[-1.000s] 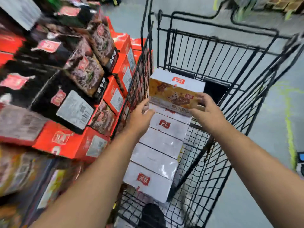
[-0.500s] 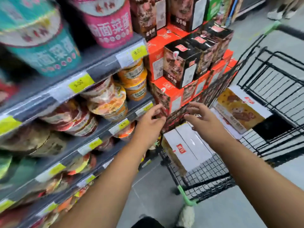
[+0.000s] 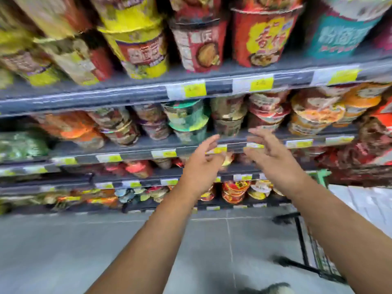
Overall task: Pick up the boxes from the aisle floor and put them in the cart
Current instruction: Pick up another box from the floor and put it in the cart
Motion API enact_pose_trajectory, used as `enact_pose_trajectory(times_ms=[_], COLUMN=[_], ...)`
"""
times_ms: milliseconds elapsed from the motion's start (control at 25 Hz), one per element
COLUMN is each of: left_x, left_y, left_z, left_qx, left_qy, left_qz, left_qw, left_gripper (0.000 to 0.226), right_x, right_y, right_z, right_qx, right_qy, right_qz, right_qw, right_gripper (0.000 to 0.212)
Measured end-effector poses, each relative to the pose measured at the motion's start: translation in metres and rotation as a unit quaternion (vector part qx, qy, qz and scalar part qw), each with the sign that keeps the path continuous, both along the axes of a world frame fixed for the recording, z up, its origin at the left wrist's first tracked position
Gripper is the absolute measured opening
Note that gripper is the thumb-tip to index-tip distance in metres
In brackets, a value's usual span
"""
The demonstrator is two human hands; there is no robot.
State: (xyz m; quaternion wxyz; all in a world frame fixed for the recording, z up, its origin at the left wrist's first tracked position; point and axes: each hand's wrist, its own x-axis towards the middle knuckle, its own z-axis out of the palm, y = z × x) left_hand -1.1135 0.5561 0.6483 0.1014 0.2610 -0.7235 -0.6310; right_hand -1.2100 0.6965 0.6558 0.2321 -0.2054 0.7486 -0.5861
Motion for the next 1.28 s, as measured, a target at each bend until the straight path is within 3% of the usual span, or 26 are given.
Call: enact_pose_trajectory(times_ms=[240, 520, 840, 1080, 1280], left_x=[0.153, 0.287, 0.407, 0.505, 0.61], left_y=[-0.127, -0.239, -0.336, -0.389, -0.457], left_z=[0.011, 0.014, 0.022, 0.026, 0.01], left_qx=[-0.024, -0.036, -0.001, -0.015, -0.019], left_qy=[0.008, 0.009, 0.013, 0.002, -0.005], left_qz=[0.152, 0.327, 0.552, 0.647, 0.682], left_qw=[0.988, 0.944, 0.833, 0.762, 0.731], left_gripper=[0.043, 0.04, 0.039, 0.044, 0.045], right_x=[0.116, 0.223, 0.336, 0.443, 0.547], right_y=[-0.154, -0.324, -0.498, -0.6, -0.689], right_z=[0.008, 0.014, 0.015, 0.011, -0.005], right_qx=[-0.022, -0.031, -0.014, 0.002, 0.01], right_qy=[-0.022, -0.049, -0.046, -0.03, -0.005], right_qz=[0.143, 0.315, 0.518, 0.621, 0.655], right_qw=[0.989, 0.947, 0.854, 0.783, 0.755], right_gripper=[0.035, 0.034, 0.036, 0.04, 0.045])
